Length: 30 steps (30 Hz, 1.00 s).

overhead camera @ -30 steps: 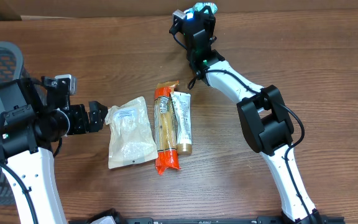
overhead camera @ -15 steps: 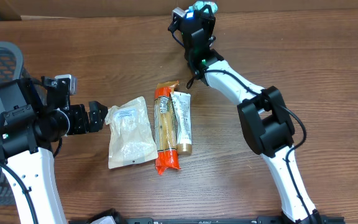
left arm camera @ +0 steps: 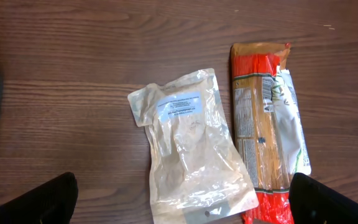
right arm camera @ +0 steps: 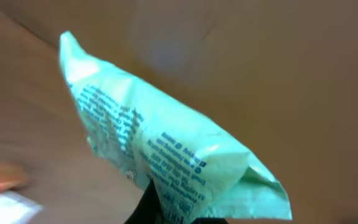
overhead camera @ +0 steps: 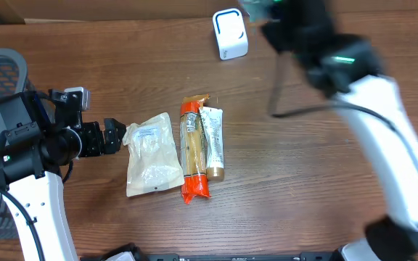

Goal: Scan the item barcode
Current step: 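Carry the green packet to the right side and release it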

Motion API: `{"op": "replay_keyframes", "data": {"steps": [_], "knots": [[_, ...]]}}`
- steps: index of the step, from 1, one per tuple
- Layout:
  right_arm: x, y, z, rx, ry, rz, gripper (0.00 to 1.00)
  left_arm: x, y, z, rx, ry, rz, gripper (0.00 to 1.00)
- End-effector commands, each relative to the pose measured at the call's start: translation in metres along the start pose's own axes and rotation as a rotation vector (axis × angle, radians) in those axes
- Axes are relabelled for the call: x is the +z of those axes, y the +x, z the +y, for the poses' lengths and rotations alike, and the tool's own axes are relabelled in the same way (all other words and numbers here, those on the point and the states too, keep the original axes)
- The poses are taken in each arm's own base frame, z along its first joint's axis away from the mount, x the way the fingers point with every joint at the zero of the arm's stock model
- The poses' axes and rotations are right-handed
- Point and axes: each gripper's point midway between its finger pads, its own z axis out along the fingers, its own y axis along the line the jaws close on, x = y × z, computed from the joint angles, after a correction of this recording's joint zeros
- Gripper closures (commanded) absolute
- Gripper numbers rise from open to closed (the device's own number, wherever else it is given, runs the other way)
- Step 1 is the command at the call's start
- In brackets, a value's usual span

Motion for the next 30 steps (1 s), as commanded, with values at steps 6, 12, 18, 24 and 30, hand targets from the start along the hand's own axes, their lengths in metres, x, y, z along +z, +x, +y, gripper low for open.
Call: {"op": "replay_keyframes", "data": {"steps": [6,12,18,24,30], "knots": [[-0.004,0.115,-0.046,0.773,-0.283,0.332,0.96,0.000,-0.002,-0.003,0.031,0.016,-0.006,0.00],[0.029,0.232,-0.080,0.994,-0.183,0.545,0.96,0.000,-0.002,-0.003,0.031,0.016,-0.006,0.00],[0.048,0.336,-0.078,1.178,-0.143,0.670,0.96,0.000,-0.002,-0.003,0.031,0.016,-0.006,0.00],[0.044,0.400,-0.065,1.274,-0.109,0.734,0.80,0.000,-0.002,-0.003,0.031,0.016,-0.006,0.01],[0.030,0.412,-0.061,1.337,-0.114,0.786,0.18,0.000,-0.002,-0.003,0.031,0.016,-0.006,0.00]]}}
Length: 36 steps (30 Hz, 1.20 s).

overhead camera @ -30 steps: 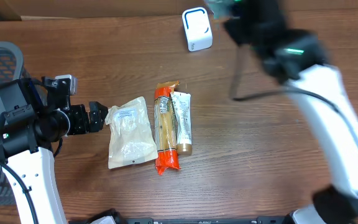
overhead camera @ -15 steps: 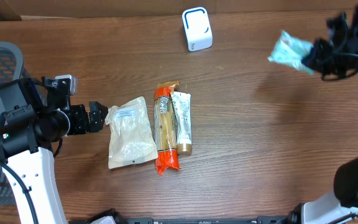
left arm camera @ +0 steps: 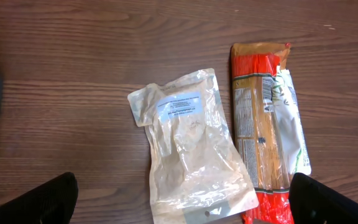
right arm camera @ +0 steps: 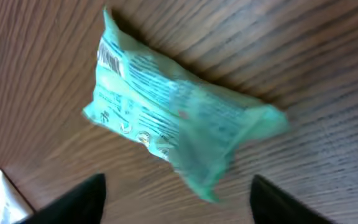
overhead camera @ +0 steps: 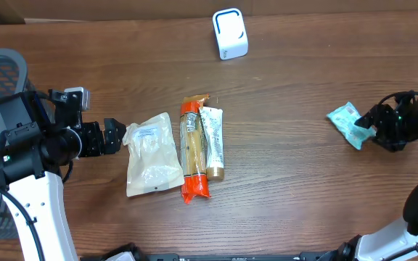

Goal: Scan the item barcode
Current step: 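Carry the green packet to the right side and release it, then reach the right gripper to the white Pantene tube and grasp it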

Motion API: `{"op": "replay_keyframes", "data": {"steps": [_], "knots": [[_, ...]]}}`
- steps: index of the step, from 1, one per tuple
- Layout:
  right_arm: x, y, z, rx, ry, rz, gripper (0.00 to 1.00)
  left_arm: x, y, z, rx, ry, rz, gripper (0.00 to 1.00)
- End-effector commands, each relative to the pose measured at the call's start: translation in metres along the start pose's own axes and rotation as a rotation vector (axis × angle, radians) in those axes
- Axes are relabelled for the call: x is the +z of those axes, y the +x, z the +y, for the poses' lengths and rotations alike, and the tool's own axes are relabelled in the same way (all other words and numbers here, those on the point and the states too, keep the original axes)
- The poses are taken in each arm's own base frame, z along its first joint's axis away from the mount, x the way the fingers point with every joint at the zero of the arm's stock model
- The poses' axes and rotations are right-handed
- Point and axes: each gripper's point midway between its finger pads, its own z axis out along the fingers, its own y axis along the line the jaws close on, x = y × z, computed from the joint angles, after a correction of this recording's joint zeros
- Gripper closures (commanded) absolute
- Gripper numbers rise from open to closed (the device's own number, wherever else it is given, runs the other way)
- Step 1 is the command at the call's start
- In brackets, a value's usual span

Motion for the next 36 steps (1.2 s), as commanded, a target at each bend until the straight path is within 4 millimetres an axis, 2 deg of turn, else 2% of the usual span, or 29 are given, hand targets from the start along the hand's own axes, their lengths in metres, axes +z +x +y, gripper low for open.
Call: {"op": "replay_keyframes", "data": {"steps": [1,4,5,7,10,14,16,17,19,21,24,25,27,30,33,36], "knots": [[-0.009,0.003,0.007,0.019,-0.037,0.010,0.12,0.000,-0.002,-0.003,0.031,0.015,-0.006,0.00],[-0.025,0.005,0.020,0.020,-0.071,0.041,0.00,0.000,-0.002,-0.003,0.031,0.015,-0.006,0.00],[-0.031,0.005,0.026,0.014,-0.081,0.049,0.00,0.000,-0.002,-0.003,0.031,0.015,-0.006,0.01],[-0.054,0.008,0.056,-0.063,-0.126,0.071,0.00,0.000,-0.002,-0.003,0.031,0.015,-0.006,0.00],[-0.066,0.014,0.093,-0.141,-0.159,0.086,0.00,0.000,-0.002,-0.003,0.031,0.015,-0.006,0.01],[-0.052,0.037,0.160,-0.313,-0.288,0.117,0.00,0.000,-0.002,-0.003,0.031,0.015,-0.006,0.00],[-0.040,0.051,0.184,-0.393,-0.307,0.128,0.00,0.000,-0.002,-0.003,0.031,0.015,-0.006,0.00],[-0.032,0.064,0.199,-0.452,-0.315,0.141,0.00,0.000,-0.002,-0.003,0.031,0.015,-0.006,0.00],[-0.018,0.085,0.218,-0.533,-0.316,0.162,0.00,0.000,-0.002,-0.003,0.031,0.015,-0.006,0.00],[-0.003,0.109,0.234,-0.597,-0.308,0.189,0.11,0.000,-0.002,-0.003,0.031,0.015,-0.006,0.01],[0.023,0.145,0.249,-0.586,-0.243,0.216,0.24,0.000,-0.002,-0.003,0.031,0.015,-0.006,0.00],[0.030,0.156,0.254,-0.584,-0.232,0.221,0.30,0.000,-0.002,-0.003,0.031,0.015,-0.006,0.01],[0.043,0.185,0.269,-0.599,-0.245,0.240,0.50,0.000,-0.002,-0.003,0.031,0.015,-0.006,0.00],[0.055,0.222,0.291,-0.653,-0.289,0.254,0.66,0.000,-0.002,-0.003,0.031,0.015,-0.006,0.00],[0.064,0.244,0.307,-0.641,-0.294,0.226,0.80,0.000,-0.002,-0.003,0.031,0.015,-0.006,0.00],[0.073,0.258,0.313,-0.594,-0.255,0.181,0.89,0.000,-0.002,-0.003,0.031,0.015,-0.006,0.00]]}}
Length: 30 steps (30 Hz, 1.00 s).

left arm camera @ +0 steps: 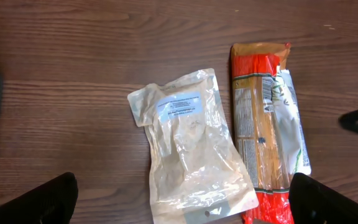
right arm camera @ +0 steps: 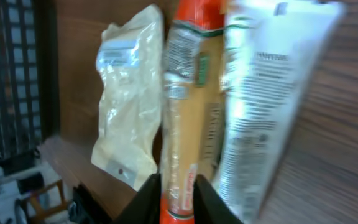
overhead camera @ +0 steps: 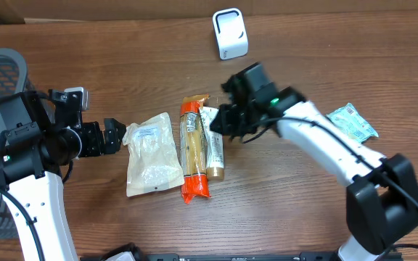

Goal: Scan the item barcode
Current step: 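Reach the right gripper to the white Pantene tube and grasp it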

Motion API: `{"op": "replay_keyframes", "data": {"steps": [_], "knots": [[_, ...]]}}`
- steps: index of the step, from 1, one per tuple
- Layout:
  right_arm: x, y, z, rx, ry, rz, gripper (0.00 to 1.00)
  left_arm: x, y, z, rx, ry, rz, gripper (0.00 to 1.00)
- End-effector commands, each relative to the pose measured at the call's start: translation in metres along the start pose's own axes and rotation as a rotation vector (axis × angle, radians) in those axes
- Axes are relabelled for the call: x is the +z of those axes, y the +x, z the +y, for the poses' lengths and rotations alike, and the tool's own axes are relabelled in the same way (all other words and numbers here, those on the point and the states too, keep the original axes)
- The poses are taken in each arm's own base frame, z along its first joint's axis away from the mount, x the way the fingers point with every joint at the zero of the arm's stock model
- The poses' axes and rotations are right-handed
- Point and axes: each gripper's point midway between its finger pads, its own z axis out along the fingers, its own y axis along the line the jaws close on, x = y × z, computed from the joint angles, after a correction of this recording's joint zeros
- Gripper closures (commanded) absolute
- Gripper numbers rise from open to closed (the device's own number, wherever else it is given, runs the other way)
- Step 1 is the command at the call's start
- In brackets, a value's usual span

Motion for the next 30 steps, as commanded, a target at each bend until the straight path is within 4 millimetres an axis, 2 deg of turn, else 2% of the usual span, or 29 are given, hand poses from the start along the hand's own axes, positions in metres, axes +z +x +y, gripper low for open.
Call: {"op": "replay_keyframes", "data": {"steps": [1,2,9,13,16,24,27,30], "knots": [[0.009,0.004,-0.003,0.141,0.093,-0.057,0.92,0.000,-0.002,-0.003,0.031,0.015,-0.006,0.00],[0.014,0.007,-0.003,0.153,0.125,-0.070,0.96,0.000,-0.002,-0.003,0.031,0.015,-0.006,0.00],[0.043,0.022,-0.012,0.151,0.256,-0.093,0.96,0.000,-0.002,-0.003,0.031,0.015,-0.006,0.00],[0.064,0.033,-0.026,0.181,0.297,-0.048,0.96,0.000,-0.002,-0.003,0.031,0.015,-0.006,0.00],[0.072,0.041,-0.038,0.210,0.332,-0.014,0.96,0.000,-0.002,-0.003,0.031,0.015,-0.006,0.01],[0.064,0.063,-0.058,0.159,0.414,0.087,0.96,0.000,-0.002,-0.003,0.031,0.015,-0.006,0.00],[0.052,0.070,-0.077,0.103,0.483,0.139,0.96,0.000,-0.002,-0.003,0.031,0.015,-0.006,0.00],[0.040,0.066,-0.096,0.072,0.531,0.161,0.95,0.000,-0.002,-0.003,0.031,0.015,-0.006,0.00]]}}
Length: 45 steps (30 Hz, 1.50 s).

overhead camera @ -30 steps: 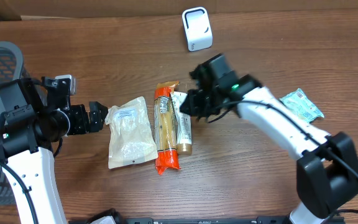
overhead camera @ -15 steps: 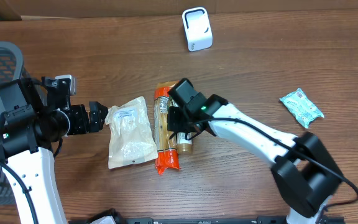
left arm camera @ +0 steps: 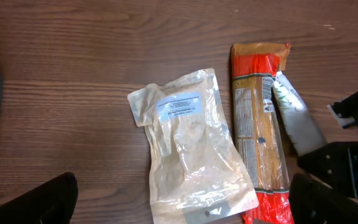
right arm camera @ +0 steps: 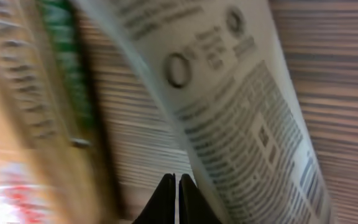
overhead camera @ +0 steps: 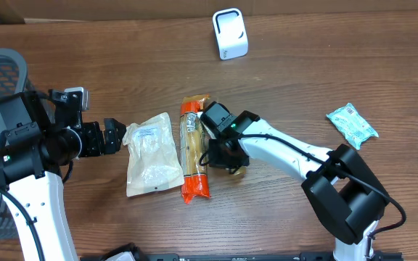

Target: Scan the item barcode

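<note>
A white printed tube [left arm camera: 294, 118] lies slanted beside the orange pasta pack [overhead camera: 192, 148]. My right gripper [overhead camera: 220, 154] is down on it and hides most of it from overhead. In the right wrist view its fingertips [right arm camera: 178, 182] are pressed together, with the tube [right arm camera: 247, 118] just to their right and nothing between them. The white scanner [overhead camera: 229, 34] stands at the back. A green packet [overhead camera: 352, 125] lies at the far right. My left gripper [overhead camera: 115, 136] hovers open left of the clear pouch [overhead camera: 151, 154], holding nothing.
The clear pouch [left arm camera: 191, 155] and the pasta pack [left arm camera: 260, 143] lie side by side in front of the left gripper. A grey mesh chair stands at the table's left edge. A cardboard wall runs along the back.
My right gripper has come down from above the tube's upper end onto its lower half. The tube, which lay parallel to the pasta pack, now slants with its lower end to the right.
My right gripper held the green packet up near the scanner. Then it was open at the far right with the packet on the table. Then it was shut above the tube, and now it is down against it. The left arm stayed still.
</note>
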Motion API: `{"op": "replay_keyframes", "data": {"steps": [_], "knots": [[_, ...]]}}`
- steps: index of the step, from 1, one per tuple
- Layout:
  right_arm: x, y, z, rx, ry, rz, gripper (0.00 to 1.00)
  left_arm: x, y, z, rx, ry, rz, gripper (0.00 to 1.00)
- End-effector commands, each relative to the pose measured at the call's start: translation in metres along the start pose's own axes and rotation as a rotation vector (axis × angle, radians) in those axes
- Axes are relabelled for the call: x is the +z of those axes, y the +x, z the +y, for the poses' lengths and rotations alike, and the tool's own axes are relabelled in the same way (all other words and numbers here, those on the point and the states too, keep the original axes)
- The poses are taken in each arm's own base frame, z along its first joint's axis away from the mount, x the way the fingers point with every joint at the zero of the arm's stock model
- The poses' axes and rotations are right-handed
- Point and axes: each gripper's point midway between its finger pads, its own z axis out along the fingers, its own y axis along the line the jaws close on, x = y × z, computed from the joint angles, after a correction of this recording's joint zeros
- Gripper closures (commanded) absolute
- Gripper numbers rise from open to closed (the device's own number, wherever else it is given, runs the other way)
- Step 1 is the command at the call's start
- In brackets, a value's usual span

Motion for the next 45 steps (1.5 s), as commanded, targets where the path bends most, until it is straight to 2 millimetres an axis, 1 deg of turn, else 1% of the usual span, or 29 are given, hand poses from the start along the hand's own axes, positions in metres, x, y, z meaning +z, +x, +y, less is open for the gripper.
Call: {"op": "replay_keyframes", "data": {"steps": [1,4,5,8,10,11,12,14,15,16,17,18,19,20,21,23,25,27,30,32,33,34,37,39,42,43,45], "knots": [[-0.006,-0.019,-0.031,-0.070,0.063,-0.029,0.95,0.000,-0.002,-0.003,0.031,0.015,-0.006,0.00],[-0.013,-0.034,-0.062,-0.064,0.107,-0.028,0.93,0.000,-0.002,-0.003,0.031,0.015,-0.006,0.01],[-0.016,-0.039,-0.075,-0.056,0.133,-0.034,0.91,0.000,-0.002,-0.003,0.031,0.015,-0.006,0.00],[-0.025,-0.059,-0.119,0.017,0.236,-0.081,0.88,0.000,-0.002,-0.003,0.031,0.015,-0.006,0.00],[-0.031,-0.074,-0.142,0.070,0.267,-0.118,0.85,0.000,-0.002,-0.003,0.031,0.015,-0.006,0.00],[-0.033,-0.081,-0.150,0.099,0.259,-0.135,0.83,0.000,-0.002,-0.003,0.031,0.015,-0.006,0.00],[-0.035,-0.089,-0.157,0.128,0.244,-0.151,0.79,0.000,-0.002,-0.003,0.031,0.015,-0.006,0.01],[-0.037,-0.100,-0.165,0.174,0.190,-0.170,0.65,0.000,-0.002,-0.003,0.031,0.015,-0.006,0.01],[-0.038,-0.104,-0.164,0.195,0.134,-0.171,0.58,0.000,-0.002,-0.003,0.031,0.015,-0.006,0.00],[-0.038,-0.107,-0.160,0.209,0.070,-0.163,0.48,0.000,-0.002,-0.003,0.031,0.015,-0.006,0.01],[-0.039,-0.109,-0.151,0.222,-0.025,-0.146,0.37,0.000,-0.002,-0.003,0.031,0.015,-0.006,0.00],[-0.041,-0.110,-0.140,0.227,-0.123,-0.127,0.32,0.000,-0.002,-0.003,0.031,0.015,-0.006,0.01],[-0.047,-0.110,-0.121,0.224,-0.261,-0.098,0.28,0.000,-0.002,-0.003,0.031,0.015,-0.006,0.00],[-0.052,-0.110,-0.106,0.211,-0.361,-0.079,0.26,0.000,-0.002,-0.003,0.031,0.015,-0.006,0.00],[-0.058,-0.109,-0.092,0.195,-0.444,-0.066,0.25,0.000,-0.002,-0.003,0.031,0.015,-0.006,0.01],[-0.066,-0.109,-0.073,0.189,-0.549,-0.044,0.21,0.000,-0.002,-0.003,0.031,0.015,-0.007,0.00],[-0.066,-0.106,-0.061,0.214,-0.566,-0.023,0.18,0.000,-0.002,-0.003,0.031,0.015,-0.006,0.01],[-0.059,-0.103,-0.056,0.242,-0.525,-0.018,0.15,0.000,-0.002,-0.003,0.031,0.015,-0.006,0.00],[-0.042,-0.100,-0.062,0.351,-0.367,-0.040,0.04,0.000,-0.002,-0.003,0.031,0.015,-0.006,0.01],[-0.030,-0.097,-0.064,0.421,-0.285,-0.052,0.00,0.000,-0.002,-0.003,0.031,0.015,-0.006,0.00],[-0.026,-0.095,-0.064,0.445,-0.261,-0.053,0.00,0.000,-0.002,-0.003,0.031,0.015,-0.007,0.00],[-0.016,-0.092,-0.062,0.473,-0.233,-0.050,0.00,0.000,-0.002,-0.003,0.031,0.015,-0.006,0.00],[-0.001,-0.086,-0.058,0.482,-0.231,-0.036,0.00,0.000,-0.002,-0.003,0.031,0.015,-0.006,0.00],[0.008,-0.079,-0.061,0.501,-0.223,-0.023,0.00,0.000,-0.002,-0.003,0.031,0.015,-0.006,0.01],[0.019,-0.067,-0.069,0.509,-0.206,-0.002,0.06,0.000,-0.002,-0.003,0.031,0.015,-0.006,0.00],[0.022,-0.063,-0.071,0.511,-0.199,0.006,0.11,0.000,-0.002,-0.003,0.031,0.015,-0.007,0.00],[0.025,-0.060,-0.074,0.503,-0.192,0.013,0.35,0.000,-0.002,-0.003,0.031,0.015,-0.007,0.00]]}}
